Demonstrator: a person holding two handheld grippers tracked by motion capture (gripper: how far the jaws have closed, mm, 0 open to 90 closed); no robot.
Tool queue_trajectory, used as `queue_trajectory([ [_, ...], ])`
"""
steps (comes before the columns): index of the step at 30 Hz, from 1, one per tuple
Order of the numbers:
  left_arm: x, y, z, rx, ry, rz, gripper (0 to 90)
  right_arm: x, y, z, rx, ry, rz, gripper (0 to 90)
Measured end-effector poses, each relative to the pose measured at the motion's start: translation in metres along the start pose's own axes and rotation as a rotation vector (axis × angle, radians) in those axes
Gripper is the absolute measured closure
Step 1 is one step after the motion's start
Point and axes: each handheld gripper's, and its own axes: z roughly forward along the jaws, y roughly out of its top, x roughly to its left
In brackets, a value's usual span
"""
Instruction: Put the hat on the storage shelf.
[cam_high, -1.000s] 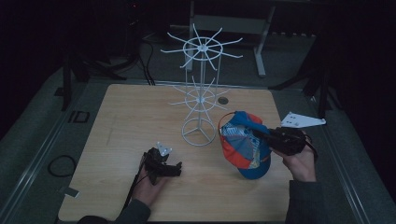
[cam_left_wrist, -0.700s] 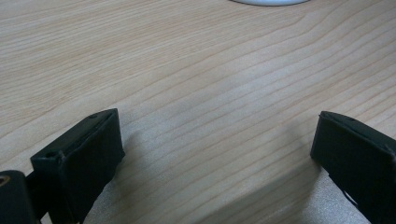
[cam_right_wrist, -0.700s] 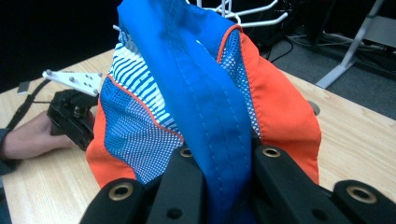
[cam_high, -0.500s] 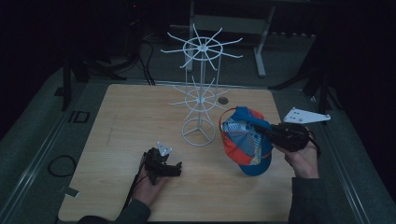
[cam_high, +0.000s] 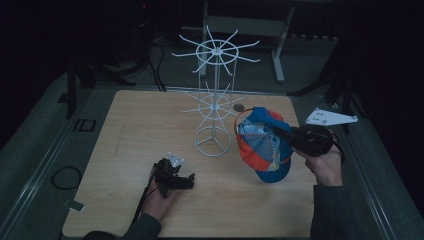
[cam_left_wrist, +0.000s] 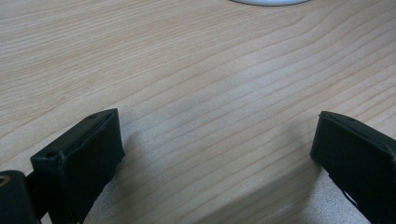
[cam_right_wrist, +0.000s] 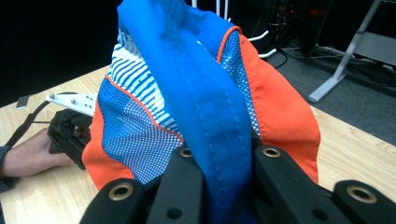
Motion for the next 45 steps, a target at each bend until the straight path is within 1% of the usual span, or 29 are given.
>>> queue_trajectory([
  [8, 0.000, 0.000, 0.000, 0.001, -0.001, 0.000, 2.6, 0.000, 0.008, -0.002, -0.003, -0.014, -0.011, 85.9],
  [11, 0.000, 0.000, 0.000, 0.000, 0.000, 0.000, 2.6, 0.001, 0.011, -0.003, -0.012, -0.018, -0.012, 85.9],
  [20, 0.000, 0.000, 0.000, 0.000, 0.000, 0.000, 2.6, 0.002, 0.020, -0.004, -0.046, -0.009, -0.013, 85.8],
  [37, 0.000, 0.000, 0.000, 0.000, 0.000, 0.000, 2.6, 0.002, 0.034, -0.007, -0.070, -0.008, -0.020, 85.6],
  [45, 0.000, 0.000, 0.000, 0.001, 0.000, 0.001, 2.6, 0.002, 0.040, -0.012, -0.072, -0.013, -0.025, 85.6],
])
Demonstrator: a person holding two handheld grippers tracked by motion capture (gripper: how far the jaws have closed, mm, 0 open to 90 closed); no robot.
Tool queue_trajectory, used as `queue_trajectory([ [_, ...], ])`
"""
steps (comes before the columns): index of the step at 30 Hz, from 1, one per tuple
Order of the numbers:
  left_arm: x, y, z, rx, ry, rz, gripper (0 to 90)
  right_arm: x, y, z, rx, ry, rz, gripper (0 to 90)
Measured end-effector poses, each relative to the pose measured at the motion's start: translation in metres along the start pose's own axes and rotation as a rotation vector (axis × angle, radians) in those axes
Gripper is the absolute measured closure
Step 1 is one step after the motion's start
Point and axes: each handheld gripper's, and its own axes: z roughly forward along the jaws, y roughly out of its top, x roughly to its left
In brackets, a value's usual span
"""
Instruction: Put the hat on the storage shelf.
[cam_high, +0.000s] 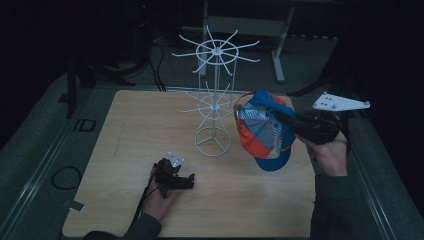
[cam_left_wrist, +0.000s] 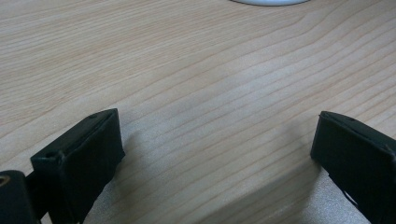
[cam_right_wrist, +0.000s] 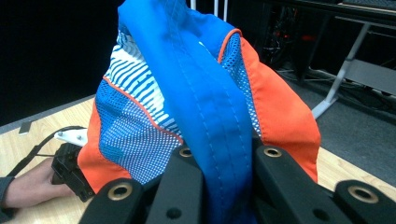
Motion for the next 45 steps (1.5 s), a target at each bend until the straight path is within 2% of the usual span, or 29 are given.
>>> queue_trajectory([
  [12, 0.000, 0.000, 0.000, 0.000, 0.000, -0.001, 2.6, -0.002, 0.010, -0.011, -0.022, -0.015, -0.002, 85.6],
  [21, 0.000, 0.000, 0.000, -0.001, 0.000, -0.003, 2.6, 0.000, 0.023, -0.017, -0.021, -0.030, -0.028, 85.8],
  [29, 0.000, 0.000, 0.000, 0.000, 0.000, -0.002, 2.6, -0.006, 0.028, -0.023, -0.031, -0.058, -0.018, 85.8],
  [45, 0.000, 0.000, 0.000, 0.001, 0.000, 0.000, 2.6, -0.013, 0.037, -0.027, -0.054, -0.081, -0.002, 85.9],
])
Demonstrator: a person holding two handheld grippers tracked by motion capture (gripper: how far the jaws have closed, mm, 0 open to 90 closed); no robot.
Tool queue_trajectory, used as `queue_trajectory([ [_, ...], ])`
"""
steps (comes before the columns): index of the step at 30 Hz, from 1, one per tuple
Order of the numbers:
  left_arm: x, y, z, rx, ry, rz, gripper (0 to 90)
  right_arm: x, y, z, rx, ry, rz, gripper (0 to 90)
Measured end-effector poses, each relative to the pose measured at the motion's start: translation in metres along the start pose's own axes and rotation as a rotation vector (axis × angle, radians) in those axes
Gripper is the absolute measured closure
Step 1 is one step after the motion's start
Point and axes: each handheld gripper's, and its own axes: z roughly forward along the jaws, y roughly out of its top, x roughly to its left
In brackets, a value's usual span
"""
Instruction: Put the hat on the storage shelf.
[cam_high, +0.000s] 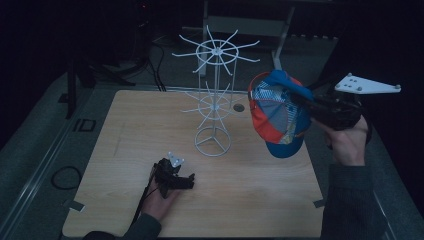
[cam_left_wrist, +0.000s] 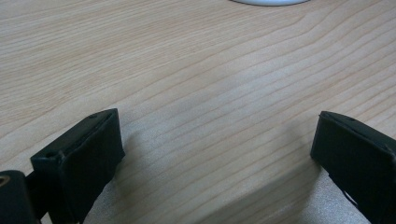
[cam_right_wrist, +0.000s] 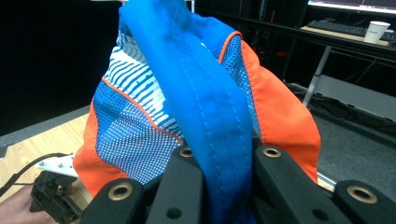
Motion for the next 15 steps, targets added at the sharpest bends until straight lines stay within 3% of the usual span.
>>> queue_trajectory([
  [15, 0.0000, 0.0000, 0.0001, -0.001, 0.001, 0.001, 2.6, -0.0052, 0.0049, -0.0043, -0.021, -0.018, 0.010, 86.1],
])
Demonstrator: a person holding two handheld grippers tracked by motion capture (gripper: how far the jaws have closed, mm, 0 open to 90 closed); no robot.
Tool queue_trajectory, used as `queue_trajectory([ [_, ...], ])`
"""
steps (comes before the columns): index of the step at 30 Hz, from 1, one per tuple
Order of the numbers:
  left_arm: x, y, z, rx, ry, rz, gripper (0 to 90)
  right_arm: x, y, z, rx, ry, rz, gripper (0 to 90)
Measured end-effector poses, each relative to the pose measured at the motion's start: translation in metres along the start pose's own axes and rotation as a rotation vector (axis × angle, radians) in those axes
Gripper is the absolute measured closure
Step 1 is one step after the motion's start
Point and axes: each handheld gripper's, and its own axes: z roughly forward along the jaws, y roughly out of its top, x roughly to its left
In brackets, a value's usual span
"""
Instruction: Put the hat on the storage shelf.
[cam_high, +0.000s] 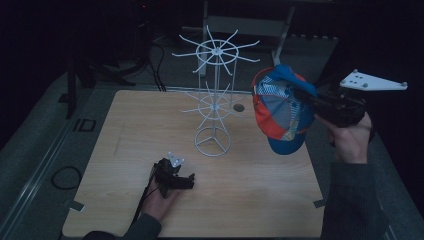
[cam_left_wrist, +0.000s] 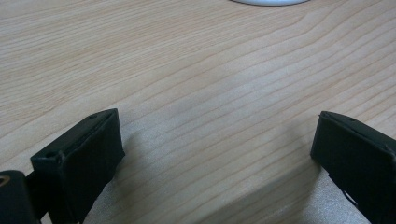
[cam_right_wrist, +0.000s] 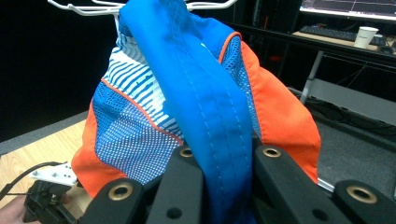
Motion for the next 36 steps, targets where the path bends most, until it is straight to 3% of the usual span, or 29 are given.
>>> queue_trajectory([
  [20, 0.000, 0.000, 0.000, 0.000, 0.001, 0.001, 2.6, 0.000, 0.012, -0.001, -0.026, -0.009, -0.007, 86.3],
  [36, 0.000, 0.000, 0.000, -0.001, 0.000, 0.000, 2.6, -0.003, 0.025, -0.009, -0.083, 0.005, 0.009, 86.4],
])
